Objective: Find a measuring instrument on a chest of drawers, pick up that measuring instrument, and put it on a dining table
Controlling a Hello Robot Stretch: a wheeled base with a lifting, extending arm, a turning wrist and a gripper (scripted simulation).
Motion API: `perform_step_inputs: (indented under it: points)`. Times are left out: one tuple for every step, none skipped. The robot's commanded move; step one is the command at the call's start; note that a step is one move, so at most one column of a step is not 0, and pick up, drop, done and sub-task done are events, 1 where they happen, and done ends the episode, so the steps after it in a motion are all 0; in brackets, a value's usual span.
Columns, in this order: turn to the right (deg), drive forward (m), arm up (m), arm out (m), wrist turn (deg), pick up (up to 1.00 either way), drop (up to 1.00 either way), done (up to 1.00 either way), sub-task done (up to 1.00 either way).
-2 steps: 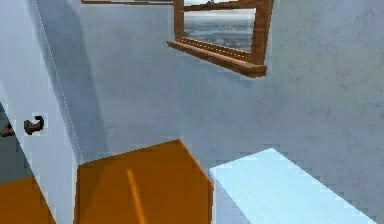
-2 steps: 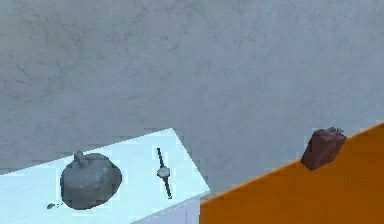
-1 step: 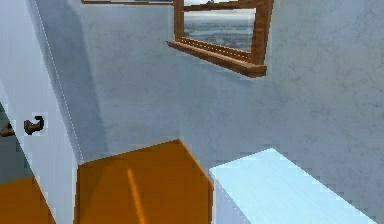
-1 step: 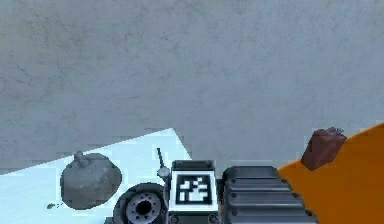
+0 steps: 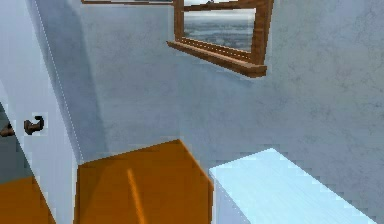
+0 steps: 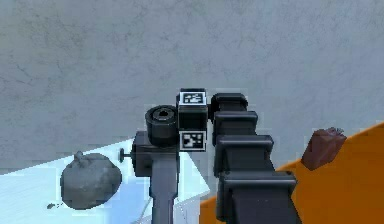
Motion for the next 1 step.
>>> perform_step_inputs:
  points:
    - [0.0,0.0,0.0,0.0,45.0,0.0,0.0,0.0,0.0]
